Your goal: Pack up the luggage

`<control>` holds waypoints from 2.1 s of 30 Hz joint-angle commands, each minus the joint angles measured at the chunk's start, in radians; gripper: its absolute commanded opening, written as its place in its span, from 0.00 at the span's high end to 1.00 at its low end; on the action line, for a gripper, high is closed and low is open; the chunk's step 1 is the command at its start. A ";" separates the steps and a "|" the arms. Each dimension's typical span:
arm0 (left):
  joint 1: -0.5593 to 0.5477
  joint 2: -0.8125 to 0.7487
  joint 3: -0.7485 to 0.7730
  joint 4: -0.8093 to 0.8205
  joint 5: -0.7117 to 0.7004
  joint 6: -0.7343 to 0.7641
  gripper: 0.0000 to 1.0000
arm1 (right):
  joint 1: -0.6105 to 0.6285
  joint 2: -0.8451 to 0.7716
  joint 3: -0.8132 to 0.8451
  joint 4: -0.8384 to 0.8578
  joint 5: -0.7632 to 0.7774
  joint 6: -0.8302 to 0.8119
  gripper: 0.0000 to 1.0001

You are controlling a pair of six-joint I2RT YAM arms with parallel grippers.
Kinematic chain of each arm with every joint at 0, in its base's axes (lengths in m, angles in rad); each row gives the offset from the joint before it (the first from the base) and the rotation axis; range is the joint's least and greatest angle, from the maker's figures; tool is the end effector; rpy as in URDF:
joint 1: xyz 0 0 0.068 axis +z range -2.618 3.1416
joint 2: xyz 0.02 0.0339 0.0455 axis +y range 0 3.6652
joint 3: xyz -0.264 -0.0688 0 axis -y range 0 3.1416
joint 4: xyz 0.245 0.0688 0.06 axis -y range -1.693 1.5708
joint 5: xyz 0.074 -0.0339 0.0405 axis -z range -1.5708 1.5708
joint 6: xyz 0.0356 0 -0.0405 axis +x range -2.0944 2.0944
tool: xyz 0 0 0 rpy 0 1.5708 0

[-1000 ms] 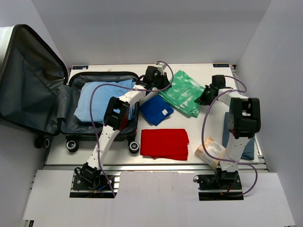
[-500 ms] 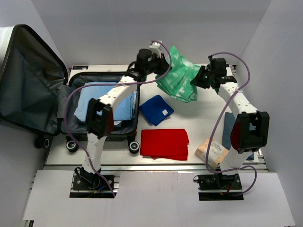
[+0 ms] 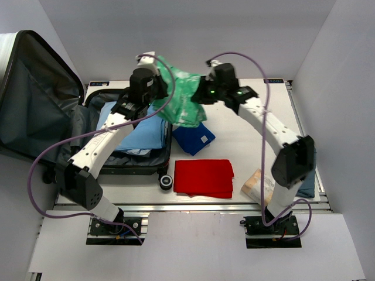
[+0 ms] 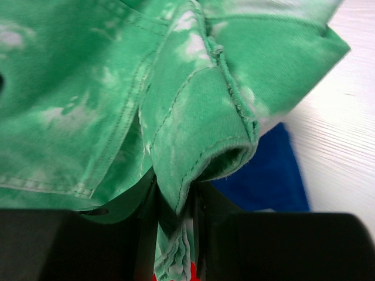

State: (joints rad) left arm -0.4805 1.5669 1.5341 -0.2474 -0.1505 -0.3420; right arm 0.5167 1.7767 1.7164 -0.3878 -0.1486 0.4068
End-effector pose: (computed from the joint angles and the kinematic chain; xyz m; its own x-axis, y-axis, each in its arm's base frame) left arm 0.3312 -0.1666 0.3992 -0.3414 -0.1959 -0.9192 0.2279 0.9316 -0.2832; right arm 0.3631 0.2124 0.3697 -0.5852 0.1176 -0.8023 -0.4062 0.8138 0.4155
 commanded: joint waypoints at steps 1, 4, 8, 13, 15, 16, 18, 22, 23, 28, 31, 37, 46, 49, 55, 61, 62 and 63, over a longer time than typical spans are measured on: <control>0.058 -0.096 -0.104 -0.119 -0.199 -0.029 1.00 | 0.126 0.097 0.148 0.061 -0.029 0.009 1.00; 0.137 -0.168 -0.219 -0.104 -0.231 -0.025 1.00 | 0.180 0.203 0.227 0.059 -0.035 0.010 1.00; 0.233 -0.228 -0.331 -0.039 -0.164 0.073 1.00 | 0.233 0.326 0.401 0.032 -0.036 0.021 1.00; 0.354 -0.226 -0.370 -0.006 -0.123 0.097 1.00 | 0.273 0.426 0.485 0.052 -0.017 0.035 1.00; 0.387 -0.213 -0.382 0.010 -0.106 0.098 1.00 | 0.289 0.452 0.491 0.073 -0.008 0.043 1.00; 0.419 -0.202 -0.384 0.014 -0.101 0.098 1.00 | 0.298 0.457 0.485 0.085 0.006 0.041 1.00; 0.451 -0.182 -0.396 0.045 -0.066 0.106 1.00 | 0.301 0.480 0.483 0.107 0.020 0.035 1.00; 0.516 -0.121 -0.422 0.120 0.041 0.118 1.00 | 0.292 0.506 0.489 0.098 0.087 0.038 1.00; 0.535 -0.107 -0.420 0.128 0.058 0.120 1.00 | 0.292 0.513 0.488 0.093 0.096 0.046 1.00; 0.571 -0.019 -0.408 0.145 0.187 0.109 1.00 | 0.290 0.524 0.454 0.096 0.112 0.079 1.00; 0.592 -0.001 -0.439 0.157 0.187 0.092 1.00 | 0.284 0.556 0.456 0.093 0.119 0.089 1.00; 0.614 0.041 -0.460 0.178 0.169 0.078 1.00 | 0.275 0.633 0.494 0.070 0.123 0.110 1.00; 0.623 0.127 -0.381 0.188 0.232 0.084 0.91 | 0.266 0.567 0.474 0.102 0.193 0.072 0.77; 0.623 0.130 -0.356 0.159 0.195 0.078 0.70 | 0.263 0.529 0.476 0.104 0.205 0.050 0.64; 0.623 0.056 -0.285 0.054 0.106 0.074 0.29 | 0.258 0.420 0.425 0.096 0.188 0.014 0.26; 0.623 -0.050 -0.201 -0.052 0.029 0.078 0.02 | 0.259 0.337 0.410 0.102 0.187 -0.033 0.16; 0.623 -0.079 -0.197 -0.059 0.032 0.078 0.02 | 0.266 0.336 0.408 0.107 0.167 -0.042 0.14; 0.611 -0.090 -0.196 -0.059 0.048 0.066 0.02 | 0.267 0.339 0.408 0.116 0.159 -0.052 0.11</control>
State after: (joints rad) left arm 0.1413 1.5871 1.2884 -0.2668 -0.0784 -0.2680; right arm 0.7750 2.1567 2.1311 -0.3256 0.0235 0.4061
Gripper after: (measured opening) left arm 0.982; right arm 0.868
